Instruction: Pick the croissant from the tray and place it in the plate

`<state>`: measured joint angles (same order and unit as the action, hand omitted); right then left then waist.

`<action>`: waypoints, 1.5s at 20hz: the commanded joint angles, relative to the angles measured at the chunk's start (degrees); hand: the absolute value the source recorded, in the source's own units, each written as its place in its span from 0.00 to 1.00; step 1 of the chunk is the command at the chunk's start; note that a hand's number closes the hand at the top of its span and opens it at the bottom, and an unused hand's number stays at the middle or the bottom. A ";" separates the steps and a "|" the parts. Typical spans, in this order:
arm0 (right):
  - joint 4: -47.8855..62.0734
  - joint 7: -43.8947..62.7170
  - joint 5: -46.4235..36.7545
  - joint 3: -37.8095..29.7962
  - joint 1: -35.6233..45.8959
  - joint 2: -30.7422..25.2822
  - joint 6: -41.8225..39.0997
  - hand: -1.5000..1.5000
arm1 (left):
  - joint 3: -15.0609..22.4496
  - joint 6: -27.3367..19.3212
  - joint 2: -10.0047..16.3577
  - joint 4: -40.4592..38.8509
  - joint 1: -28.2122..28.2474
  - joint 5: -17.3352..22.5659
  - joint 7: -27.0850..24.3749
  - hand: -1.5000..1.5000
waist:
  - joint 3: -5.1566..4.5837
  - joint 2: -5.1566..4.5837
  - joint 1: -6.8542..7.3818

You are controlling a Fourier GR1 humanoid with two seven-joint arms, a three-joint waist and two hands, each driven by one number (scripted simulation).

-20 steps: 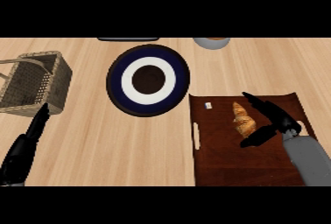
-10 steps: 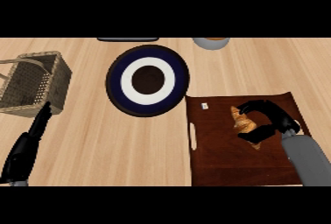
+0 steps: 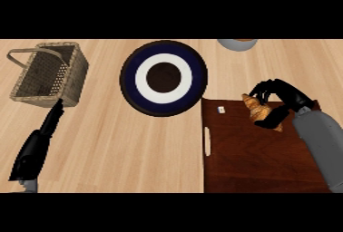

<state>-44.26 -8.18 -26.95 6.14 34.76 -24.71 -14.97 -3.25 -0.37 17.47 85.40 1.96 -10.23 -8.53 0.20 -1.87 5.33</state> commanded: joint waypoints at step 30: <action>26.08 -42.19 1.64 -11.25 33.90 2.41 7.86 1.00 | -0.87 -0.87 -1.35 -0.71 0.73 -1.12 1.55 0.50 | -0.16 1.20 -2.74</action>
<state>-19.73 -50.64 -25.17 -5.18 64.65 -24.49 -5.11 -4.08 -0.64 16.77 84.16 1.14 -10.90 -7.21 0.10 -1.09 3.45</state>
